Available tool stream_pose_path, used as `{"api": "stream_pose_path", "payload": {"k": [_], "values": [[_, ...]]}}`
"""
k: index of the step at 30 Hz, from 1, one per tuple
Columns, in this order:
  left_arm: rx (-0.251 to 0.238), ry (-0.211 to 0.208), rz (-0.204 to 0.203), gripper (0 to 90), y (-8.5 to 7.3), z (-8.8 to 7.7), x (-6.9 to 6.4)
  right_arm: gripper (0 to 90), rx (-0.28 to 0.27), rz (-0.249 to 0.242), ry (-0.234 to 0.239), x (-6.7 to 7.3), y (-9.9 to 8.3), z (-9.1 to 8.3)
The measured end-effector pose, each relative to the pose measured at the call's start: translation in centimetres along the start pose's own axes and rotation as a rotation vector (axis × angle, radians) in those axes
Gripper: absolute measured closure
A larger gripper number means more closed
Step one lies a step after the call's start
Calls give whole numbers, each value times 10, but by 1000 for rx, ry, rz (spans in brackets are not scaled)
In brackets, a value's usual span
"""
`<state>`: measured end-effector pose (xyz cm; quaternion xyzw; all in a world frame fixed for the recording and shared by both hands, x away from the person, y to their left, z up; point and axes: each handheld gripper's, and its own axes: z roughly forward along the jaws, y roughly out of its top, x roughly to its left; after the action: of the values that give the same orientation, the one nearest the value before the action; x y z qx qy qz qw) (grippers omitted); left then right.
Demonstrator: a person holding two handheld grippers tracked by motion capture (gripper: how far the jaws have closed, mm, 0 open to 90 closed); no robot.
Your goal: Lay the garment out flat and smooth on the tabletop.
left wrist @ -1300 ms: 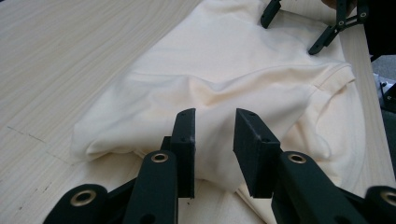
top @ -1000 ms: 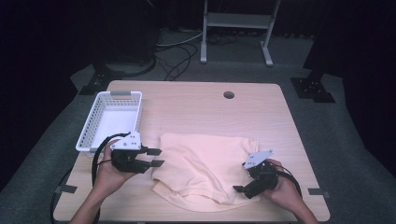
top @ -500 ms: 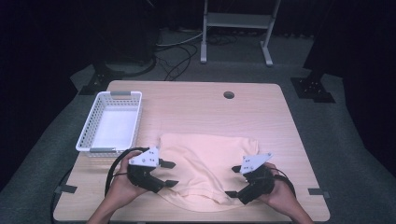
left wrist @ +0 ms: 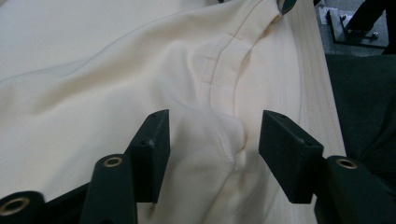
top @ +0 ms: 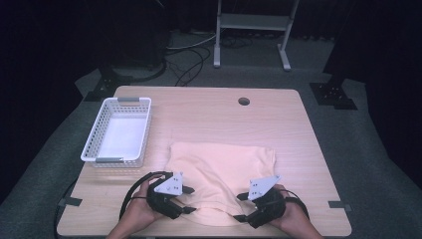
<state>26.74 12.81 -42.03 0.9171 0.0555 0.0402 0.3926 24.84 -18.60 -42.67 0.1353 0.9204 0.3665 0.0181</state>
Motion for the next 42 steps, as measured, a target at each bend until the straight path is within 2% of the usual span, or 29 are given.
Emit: {"api": "stream_pose_path", "payload": {"k": [5, 11, 15, 17, 23, 29, 33, 37, 38, 40, 42], "values": [[26, 18, -1, 541, -2, 2, 1, 514, 16, -1, -3, 2, -1, 2], [46, 32, -3, 609, -4, 6, 0, 721, 19, -3, -9, 2, 0, -2], [62, 38, -7, 644, -3, 6, -2, 806, 2, 4, -27, 0, 1, -6], [67, 38, -1, 636, -2, 5, -2, 816, -6, 11, -31, -1, 2, -8], [47, 28, -5, 517, -2, 3, -5, 829, -16, 28, -69, -7, 5, -14], [62, 31, 3, 518, -2, 6, -5, 832, -46, 61, -90, -16, 5, -19], [88, 53, 21, 572, 1, 8, -4, 833, -68, 83, -85, -20, 4, -20], [103, 70, 15, 709, 4, 10, -3, 833, -76, 92, -77, -21, 2, -20], [98, 75, 5, 709, 5, 10, -3, 833, -78, 92, -74, -22, 2, -20], [100, 75, -16, 794, 6, 8, -1, 832, -82, 95, -67, -22, 1, -20], [95, 78, -58, 820, 6, 5, 1, 832, -85, 91, -54, -20, 1, -21]]}}
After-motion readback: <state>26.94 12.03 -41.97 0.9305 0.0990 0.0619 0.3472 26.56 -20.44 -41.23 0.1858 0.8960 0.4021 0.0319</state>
